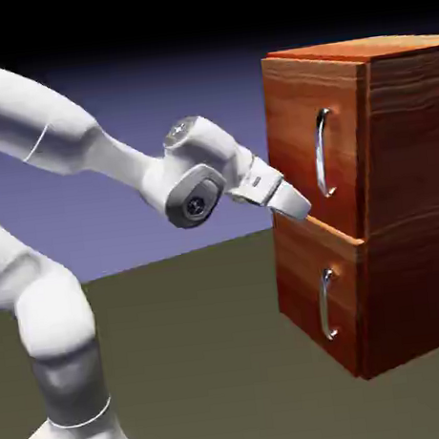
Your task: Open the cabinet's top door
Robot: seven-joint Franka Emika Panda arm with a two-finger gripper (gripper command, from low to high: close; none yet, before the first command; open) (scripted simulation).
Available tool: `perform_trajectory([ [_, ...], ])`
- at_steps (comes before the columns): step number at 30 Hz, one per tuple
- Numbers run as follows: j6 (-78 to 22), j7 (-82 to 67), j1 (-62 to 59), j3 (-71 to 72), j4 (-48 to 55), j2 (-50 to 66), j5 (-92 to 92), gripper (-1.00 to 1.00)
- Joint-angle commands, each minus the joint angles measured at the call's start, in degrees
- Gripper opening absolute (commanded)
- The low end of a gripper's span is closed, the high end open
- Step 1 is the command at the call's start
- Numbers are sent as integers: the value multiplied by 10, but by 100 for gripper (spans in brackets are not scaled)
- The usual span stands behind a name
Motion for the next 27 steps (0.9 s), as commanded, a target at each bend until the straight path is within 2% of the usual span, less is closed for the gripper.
perform_trajectory([
  [1, -2, -8, 7, -8, 2, -4, -25, 0],
  [27, -62, -226, 187, -206, 54, -95, -673, 0],
])
